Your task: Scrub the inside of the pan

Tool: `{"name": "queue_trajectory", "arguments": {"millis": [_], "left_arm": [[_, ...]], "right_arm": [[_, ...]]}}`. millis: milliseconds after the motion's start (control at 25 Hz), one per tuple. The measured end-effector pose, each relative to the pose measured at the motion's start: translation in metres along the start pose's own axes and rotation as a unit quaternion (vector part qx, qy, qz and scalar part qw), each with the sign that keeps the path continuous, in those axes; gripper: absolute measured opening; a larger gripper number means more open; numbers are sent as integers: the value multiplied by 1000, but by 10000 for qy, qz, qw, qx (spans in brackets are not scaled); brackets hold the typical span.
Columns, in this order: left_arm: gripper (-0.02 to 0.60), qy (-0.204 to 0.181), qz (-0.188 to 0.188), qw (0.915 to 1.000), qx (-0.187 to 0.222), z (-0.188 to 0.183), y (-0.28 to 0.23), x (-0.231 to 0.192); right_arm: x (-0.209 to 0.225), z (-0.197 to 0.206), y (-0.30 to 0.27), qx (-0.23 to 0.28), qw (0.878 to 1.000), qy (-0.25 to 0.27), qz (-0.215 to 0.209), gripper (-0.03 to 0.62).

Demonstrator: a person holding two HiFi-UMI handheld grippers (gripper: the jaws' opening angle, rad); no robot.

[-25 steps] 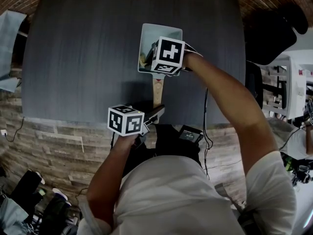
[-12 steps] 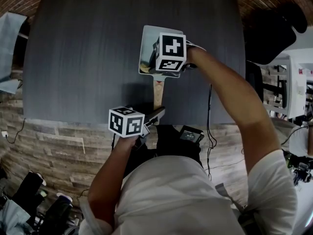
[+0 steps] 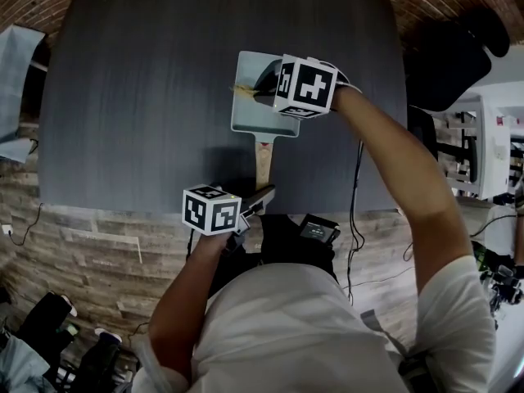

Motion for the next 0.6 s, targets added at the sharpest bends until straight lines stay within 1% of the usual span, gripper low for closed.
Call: {"name": "queue_trajectory", "arguments": {"millis": [120, 240, 440, 600], "left_arm": [[168, -23, 12, 10000, -37, 0, -2, 1], [172, -58, 13, 10000, -70, 1, -4, 2], [183, -40, 52, 9999, -76, 1, -6, 2], [172, -2, 51, 10000, -22, 1, -6, 2]], "right_arm": [[13, 10, 5, -383, 9964, 332, 684, 32], [23, 15, 8, -698, 9886, 666, 1154, 32], [40, 19, 9, -1045, 9749, 938, 1730, 32], [49, 23, 6, -1288, 9639, 1098, 2057, 32]]}}
Point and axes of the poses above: the fingertips, and each gripper's own axes: y backward along the fingers, x to its right, z out of its underside, the point moved 5 cm from there along y, backward along the fingers, and after that the axes turned 13 degrees about y, right-handed, at the moved point
